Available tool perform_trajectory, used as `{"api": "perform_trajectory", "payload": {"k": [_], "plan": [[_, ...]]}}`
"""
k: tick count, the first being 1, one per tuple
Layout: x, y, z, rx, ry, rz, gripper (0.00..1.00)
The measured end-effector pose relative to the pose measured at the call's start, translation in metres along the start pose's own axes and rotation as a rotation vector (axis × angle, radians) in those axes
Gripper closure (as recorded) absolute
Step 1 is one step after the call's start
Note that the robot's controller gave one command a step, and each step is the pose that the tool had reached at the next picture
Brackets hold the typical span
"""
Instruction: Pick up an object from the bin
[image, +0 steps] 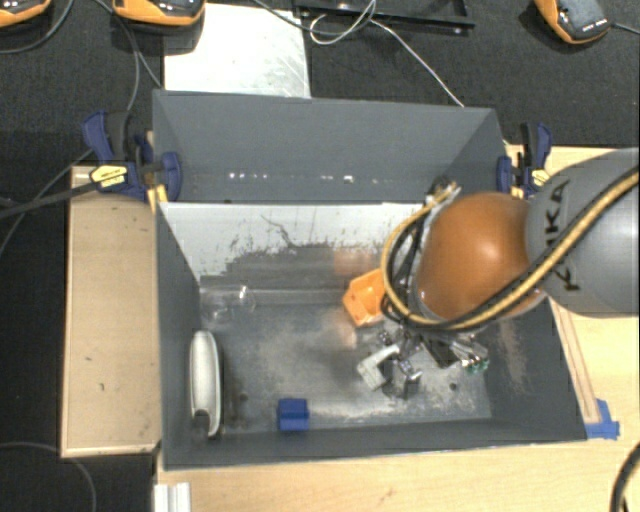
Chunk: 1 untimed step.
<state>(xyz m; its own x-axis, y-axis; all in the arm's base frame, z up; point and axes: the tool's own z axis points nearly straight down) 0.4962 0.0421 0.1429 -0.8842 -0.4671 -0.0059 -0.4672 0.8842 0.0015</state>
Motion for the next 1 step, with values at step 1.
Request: {"api": "perform_trajectory", "payload": {"k": [1], "plan": [[0.0004,0.0004,-0.0111,-0.001,0.002,0.002,1.0]]}}
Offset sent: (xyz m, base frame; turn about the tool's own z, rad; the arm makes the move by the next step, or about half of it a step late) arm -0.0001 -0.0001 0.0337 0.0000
